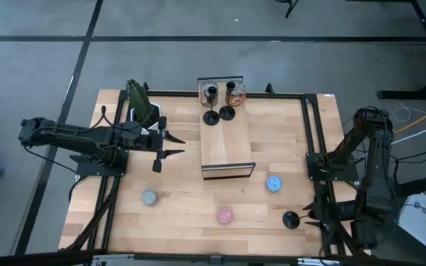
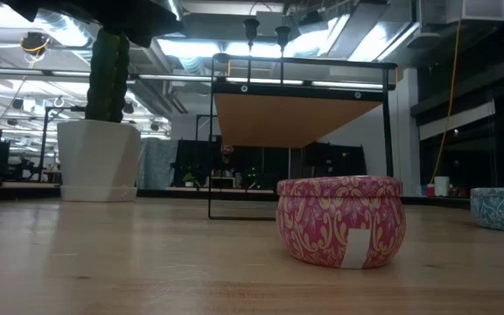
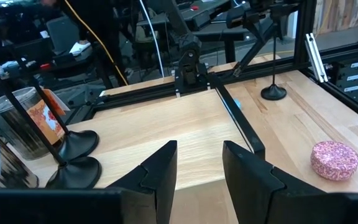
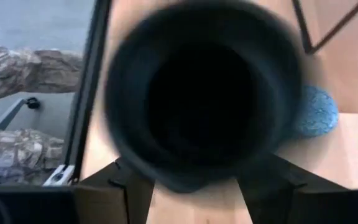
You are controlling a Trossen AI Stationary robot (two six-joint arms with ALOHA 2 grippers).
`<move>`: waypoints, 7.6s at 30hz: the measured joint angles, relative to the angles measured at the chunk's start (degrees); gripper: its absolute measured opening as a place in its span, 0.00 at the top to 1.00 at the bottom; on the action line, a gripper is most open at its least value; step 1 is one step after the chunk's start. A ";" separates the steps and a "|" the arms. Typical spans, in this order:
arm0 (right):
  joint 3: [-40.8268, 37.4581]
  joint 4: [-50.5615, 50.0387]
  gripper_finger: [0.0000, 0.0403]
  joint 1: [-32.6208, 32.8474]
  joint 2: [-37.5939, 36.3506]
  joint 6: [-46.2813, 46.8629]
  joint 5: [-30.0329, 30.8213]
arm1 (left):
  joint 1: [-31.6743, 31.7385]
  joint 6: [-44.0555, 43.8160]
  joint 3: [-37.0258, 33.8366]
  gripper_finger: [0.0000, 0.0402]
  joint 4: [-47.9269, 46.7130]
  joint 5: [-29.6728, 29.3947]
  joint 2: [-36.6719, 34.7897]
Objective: Pick & Place candle stick holders
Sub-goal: Put the candle holder on the shelf
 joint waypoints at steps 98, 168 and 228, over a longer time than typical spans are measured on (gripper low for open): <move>22.91 2.18 0.95 -60.14 -13.31 -71.00 -13.04 | 0.00 -0.01 -0.04 0.69 0.02 0.00 -0.01; 29.92 17.81 0.95 -95.78 6.02 -102.58 -50.70 | -0.01 0.00 -0.04 0.69 0.04 0.10 -0.02; 29.92 13.51 0.63 -95.82 8.02 -99.04 -41.44 | -0.01 0.00 -0.04 0.70 0.02 0.12 -0.02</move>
